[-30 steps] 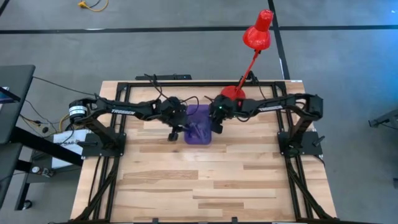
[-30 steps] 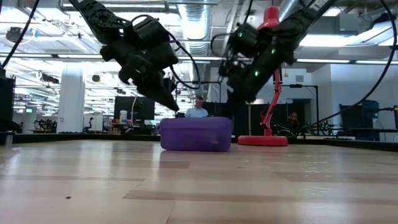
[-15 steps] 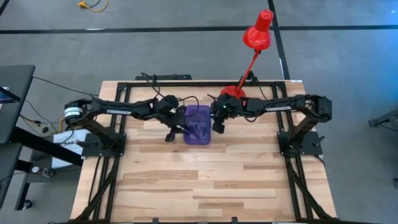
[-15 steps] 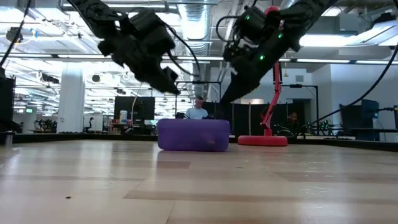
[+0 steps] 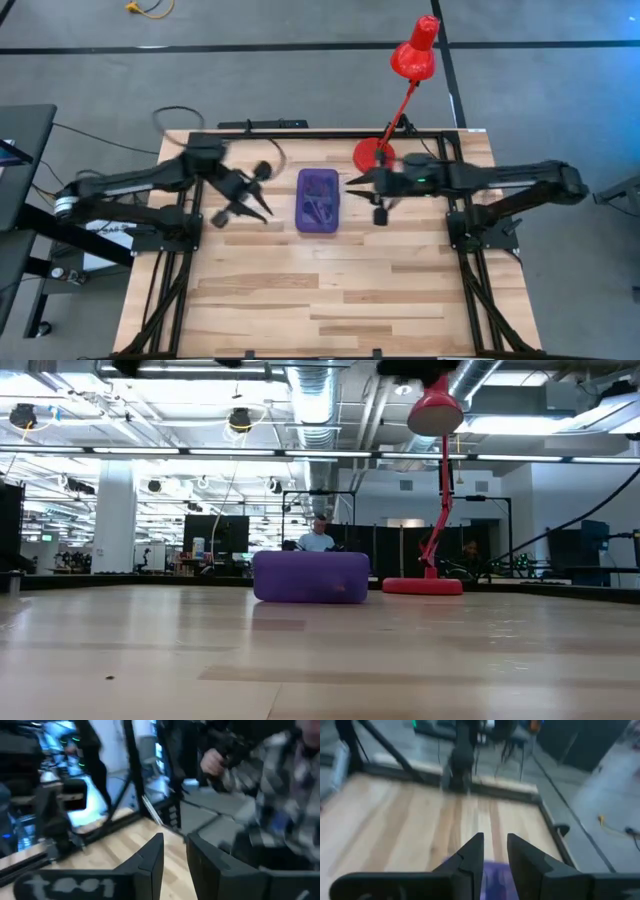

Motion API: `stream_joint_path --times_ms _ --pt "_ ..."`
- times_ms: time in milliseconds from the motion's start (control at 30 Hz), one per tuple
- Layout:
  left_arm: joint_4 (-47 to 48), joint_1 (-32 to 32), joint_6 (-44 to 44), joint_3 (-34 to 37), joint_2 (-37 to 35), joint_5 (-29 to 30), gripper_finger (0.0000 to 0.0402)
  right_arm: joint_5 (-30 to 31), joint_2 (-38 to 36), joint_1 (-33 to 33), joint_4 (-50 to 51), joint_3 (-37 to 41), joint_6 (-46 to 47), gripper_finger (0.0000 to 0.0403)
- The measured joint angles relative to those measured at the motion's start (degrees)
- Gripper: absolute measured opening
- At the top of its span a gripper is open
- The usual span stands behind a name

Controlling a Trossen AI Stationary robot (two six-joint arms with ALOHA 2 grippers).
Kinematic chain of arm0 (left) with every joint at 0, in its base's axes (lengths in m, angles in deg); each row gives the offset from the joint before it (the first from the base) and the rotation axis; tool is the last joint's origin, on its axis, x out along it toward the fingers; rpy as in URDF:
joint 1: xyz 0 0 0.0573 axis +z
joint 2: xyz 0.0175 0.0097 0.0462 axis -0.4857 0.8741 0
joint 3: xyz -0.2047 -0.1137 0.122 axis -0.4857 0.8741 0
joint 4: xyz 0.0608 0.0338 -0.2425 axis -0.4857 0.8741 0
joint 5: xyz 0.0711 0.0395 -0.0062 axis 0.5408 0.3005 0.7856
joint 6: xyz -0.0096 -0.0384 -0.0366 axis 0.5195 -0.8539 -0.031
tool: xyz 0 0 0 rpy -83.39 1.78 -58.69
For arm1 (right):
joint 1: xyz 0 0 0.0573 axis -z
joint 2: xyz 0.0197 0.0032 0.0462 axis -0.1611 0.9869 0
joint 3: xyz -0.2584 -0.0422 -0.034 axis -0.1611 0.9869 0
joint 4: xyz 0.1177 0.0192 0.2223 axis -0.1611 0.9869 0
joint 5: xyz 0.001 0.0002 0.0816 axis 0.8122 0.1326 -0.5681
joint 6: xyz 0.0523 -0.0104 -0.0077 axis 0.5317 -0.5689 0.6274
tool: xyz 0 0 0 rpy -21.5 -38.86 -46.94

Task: Pick & place school supplies into a supply box
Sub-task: Return to Home Position

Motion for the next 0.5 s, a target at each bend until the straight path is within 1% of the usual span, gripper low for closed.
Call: stream_joint_path --times_ms 100,167,200,267,300,333,367,400,500 --pt "2.8 0.64 -8.53 0.0 -7.67 5.67 0.0073 -0.07 -6.25 -1.97 2.55 -0.04 1.7 0.0082" --pt "7.46 1.04 -8.88 -0.02 -12.3 11.27 0.0073 -0.1 -9.92 -3.21 6.28 -0.04 2.35 0.0082" --pt "10.89 1.27 -8.04 -0.02 -14.67 14.93 0.0073 -0.17 -11.49 -3.67 8.27 -0.04 2.94 0.0082" --pt "17.34 1.58 -6.8 -0.02 -18.9 24.04 0.0073 -0.28 -14.14 -4.28 12.04 -0.04 7.15 0.0082" --pt "20.2 1.63 -7.4 -0.02 -20.72 28.73 0.0073 -0.29 -15.23 -4.49 13.07 -0.04 8.82 0.0082" --pt "22.3 1.64 -8.53 0.0 -22.17 31.79 0.0073 -0.23 -16.1 -4.56 13.81 0.0 9.5 0.0082" --pt "23.44 1.71 -9.06 0.03 -23.28 32.78 0.0073 -0.05 -16.84 -4.82 13.33 0.47 9.74 0.0082" --pt "23.21 1.67 -9.18 0.3 -24.07 31.36 0.0073 0.06 -17.58 -5.21 12.08 1.36 9.8 0.0082" --pt "17.59 1.54 -9.6 3.58 -26.91 20.44 0.0073 0.49 -20.22 -5.83 7.58 5.48 9.15 0.0082"
